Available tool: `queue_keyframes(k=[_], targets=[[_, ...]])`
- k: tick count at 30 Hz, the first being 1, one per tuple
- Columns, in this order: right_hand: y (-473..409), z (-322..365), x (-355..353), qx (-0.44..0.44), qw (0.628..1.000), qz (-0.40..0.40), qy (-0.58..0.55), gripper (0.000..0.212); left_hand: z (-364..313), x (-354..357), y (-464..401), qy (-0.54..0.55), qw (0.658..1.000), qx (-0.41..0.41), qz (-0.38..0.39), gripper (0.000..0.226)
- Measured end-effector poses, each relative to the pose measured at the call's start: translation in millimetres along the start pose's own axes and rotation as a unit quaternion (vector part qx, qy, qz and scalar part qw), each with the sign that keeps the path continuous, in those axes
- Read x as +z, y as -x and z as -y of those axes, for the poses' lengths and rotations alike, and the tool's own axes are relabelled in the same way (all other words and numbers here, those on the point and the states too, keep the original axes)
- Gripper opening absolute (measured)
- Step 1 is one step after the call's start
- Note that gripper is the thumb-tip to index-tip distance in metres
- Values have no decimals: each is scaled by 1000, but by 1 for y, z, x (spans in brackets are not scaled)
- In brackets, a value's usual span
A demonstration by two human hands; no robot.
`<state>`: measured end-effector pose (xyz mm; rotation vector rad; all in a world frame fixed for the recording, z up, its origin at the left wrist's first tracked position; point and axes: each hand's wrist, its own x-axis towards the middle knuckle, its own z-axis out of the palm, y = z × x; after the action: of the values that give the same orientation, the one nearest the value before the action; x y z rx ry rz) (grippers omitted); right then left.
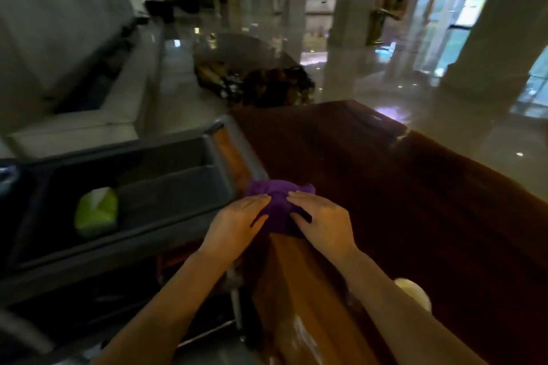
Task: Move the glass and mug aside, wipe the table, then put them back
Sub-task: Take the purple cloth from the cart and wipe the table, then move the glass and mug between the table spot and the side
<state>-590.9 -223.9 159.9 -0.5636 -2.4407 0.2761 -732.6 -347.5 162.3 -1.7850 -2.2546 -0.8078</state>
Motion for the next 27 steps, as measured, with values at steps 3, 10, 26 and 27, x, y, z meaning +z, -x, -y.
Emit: queue_keyframes(k=[3,10,26,27], targets=[[-52,42,56,-44,998,31,-34,35,72,-30,12,-12,998,-60,-11,38],[-102,95,153,-108,982,147,-40,34,173,-37,39,-15,985,-167,35,36],[-90,76,197,-67,937,336,69,56,213,24,62,-113,958,-157,213,59],[-90,76,197,-63,934,345,71,57,212,22,61,-125,950,-162,234,61]])
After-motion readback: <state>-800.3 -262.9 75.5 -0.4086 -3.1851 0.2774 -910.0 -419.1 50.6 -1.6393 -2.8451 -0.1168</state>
